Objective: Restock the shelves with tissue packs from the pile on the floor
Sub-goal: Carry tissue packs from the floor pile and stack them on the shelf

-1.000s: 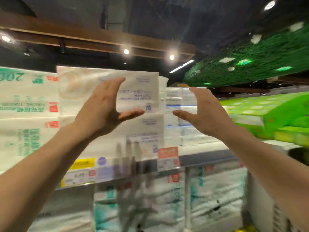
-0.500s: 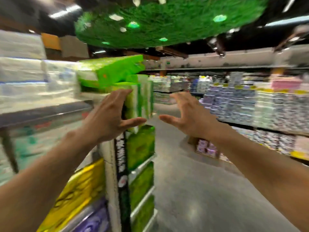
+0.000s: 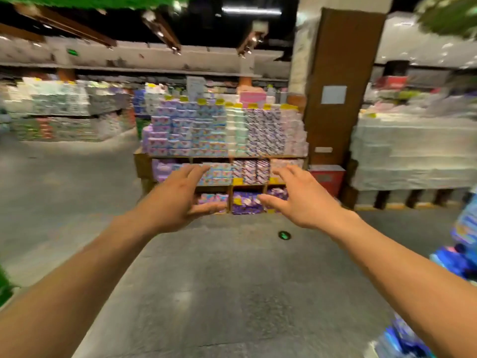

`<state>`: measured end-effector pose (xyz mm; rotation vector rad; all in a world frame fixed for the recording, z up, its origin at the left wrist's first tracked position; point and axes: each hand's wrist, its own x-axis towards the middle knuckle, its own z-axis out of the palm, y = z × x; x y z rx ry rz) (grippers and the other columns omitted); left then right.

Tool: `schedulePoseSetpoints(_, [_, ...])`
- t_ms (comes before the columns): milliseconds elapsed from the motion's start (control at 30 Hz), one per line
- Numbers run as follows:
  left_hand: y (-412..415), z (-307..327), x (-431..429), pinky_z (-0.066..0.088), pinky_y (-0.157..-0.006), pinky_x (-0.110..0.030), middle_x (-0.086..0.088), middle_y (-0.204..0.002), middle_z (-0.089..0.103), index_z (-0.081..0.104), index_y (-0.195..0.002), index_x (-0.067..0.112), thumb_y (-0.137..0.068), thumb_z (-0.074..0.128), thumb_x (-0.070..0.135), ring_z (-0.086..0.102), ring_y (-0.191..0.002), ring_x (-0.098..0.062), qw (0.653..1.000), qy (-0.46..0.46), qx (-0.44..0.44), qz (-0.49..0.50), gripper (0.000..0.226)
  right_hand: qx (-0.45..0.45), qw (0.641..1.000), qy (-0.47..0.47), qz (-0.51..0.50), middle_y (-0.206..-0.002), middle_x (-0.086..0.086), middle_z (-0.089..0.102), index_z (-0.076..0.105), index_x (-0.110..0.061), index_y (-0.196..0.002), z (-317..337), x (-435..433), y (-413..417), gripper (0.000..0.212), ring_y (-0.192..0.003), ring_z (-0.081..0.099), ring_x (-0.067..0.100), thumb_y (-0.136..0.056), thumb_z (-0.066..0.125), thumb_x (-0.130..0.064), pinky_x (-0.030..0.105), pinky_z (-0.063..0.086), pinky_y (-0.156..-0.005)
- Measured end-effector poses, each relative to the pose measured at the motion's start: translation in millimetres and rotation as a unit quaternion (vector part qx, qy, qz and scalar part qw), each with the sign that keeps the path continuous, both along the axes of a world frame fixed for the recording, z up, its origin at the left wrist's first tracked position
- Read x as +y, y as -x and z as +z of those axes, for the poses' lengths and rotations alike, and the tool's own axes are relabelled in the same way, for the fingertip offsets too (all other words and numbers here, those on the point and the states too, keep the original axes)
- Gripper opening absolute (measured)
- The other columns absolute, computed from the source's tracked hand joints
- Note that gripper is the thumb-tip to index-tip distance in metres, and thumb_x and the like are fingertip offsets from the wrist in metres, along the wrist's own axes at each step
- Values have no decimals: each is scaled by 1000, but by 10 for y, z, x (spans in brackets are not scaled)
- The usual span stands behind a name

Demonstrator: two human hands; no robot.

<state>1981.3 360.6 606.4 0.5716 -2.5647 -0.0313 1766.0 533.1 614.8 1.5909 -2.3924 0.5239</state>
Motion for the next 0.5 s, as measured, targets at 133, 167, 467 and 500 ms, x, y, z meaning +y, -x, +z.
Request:
schedulePoseSetpoints(133, [1279,-217,-460,38,-114,-42,-11,-151,46,36,-151,17,-65,22,101,45,-137,-29,996,-32,-32,-77,121,-38,994,-12,-100,-142,12,51,48,-16,-144,-264,-16,1048,86,-133,48,34,-82,52,-76,45,40,-112])
schedulePoseSetpoints(167, [1614,-258,-544,39,-113,-41,-11,-148,49,38,-150,17,-66,23,101,48,-134,-30,993,-40,-40,-99,119,-50,991,-9,-122,-141,13,52,51,-15,-142,-311,-13,1312,82,-132,49,35,-84,55,-73,45,40,-112])
schedulePoseSetpoints(467, [4589,-978,-878,39,-112,-41,-9,-151,46,36,-152,18,-73,36,94,47,-134,-27,952,-69,-135,-265,109,-144,952,-33,-268,-146,17,52,51,-11,-142,-1085,124,3566,82,-137,46,33,-88,53,-72,44,38,-114])
schedulePoseSetpoints(500, [4939,-1056,-896,39,-112,-40,-8,-152,44,33,-152,19,-75,40,91,46,-135,-26,947,-83,-144,-274,105,-158,946,-39,-279,-152,14,46,47,-12,-148,-1150,114,3860,88,-141,42,32,-86,50,-75,44,36,-116])
